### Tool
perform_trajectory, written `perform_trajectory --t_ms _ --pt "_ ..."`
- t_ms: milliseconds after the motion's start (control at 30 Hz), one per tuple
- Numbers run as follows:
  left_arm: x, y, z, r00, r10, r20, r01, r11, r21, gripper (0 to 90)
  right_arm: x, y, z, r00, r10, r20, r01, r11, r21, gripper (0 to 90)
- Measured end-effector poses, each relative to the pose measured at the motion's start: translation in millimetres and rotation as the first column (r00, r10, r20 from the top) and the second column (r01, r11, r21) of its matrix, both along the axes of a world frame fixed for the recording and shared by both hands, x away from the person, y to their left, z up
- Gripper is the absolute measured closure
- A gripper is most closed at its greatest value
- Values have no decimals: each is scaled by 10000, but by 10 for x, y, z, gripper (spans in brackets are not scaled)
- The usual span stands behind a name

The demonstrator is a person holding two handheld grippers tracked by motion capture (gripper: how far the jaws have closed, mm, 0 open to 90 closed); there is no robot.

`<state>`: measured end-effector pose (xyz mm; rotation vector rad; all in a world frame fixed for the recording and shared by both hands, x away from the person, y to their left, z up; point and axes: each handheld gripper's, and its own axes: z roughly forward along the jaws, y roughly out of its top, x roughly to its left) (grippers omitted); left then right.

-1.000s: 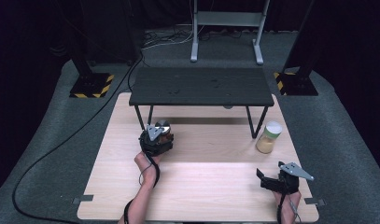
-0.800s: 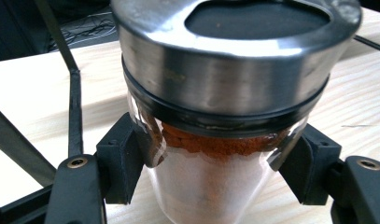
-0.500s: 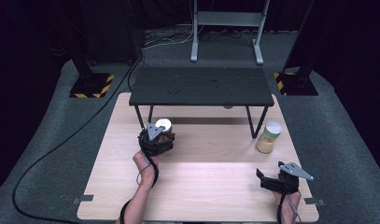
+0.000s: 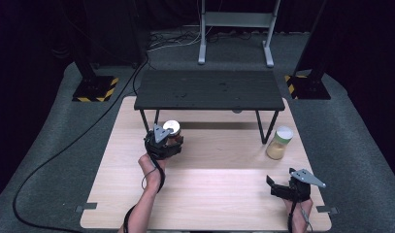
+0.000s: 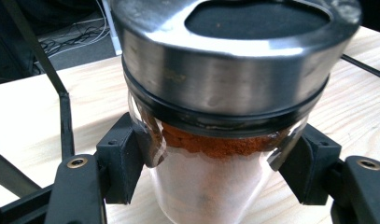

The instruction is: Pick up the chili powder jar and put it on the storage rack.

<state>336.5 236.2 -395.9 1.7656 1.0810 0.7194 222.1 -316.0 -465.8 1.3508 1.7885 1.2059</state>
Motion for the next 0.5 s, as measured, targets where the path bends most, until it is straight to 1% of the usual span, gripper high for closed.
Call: perform_trajectory --t_ms 267,433,500 --pt "16 -1 88 9998 -208 23 208 9998 -22 313 1 -1 1 10000 5 -8 -5 10000 6 0" --pt "46 -14 165 9991 -419 -36 419 9991 3 313 3 4 4 10000 -5 -21 5 10000 -33 0" --pt "54 -12 174 9989 -463 -45 463 9989 -19 313 5 3 5 10000 0 -32 0 10000 -29 0"
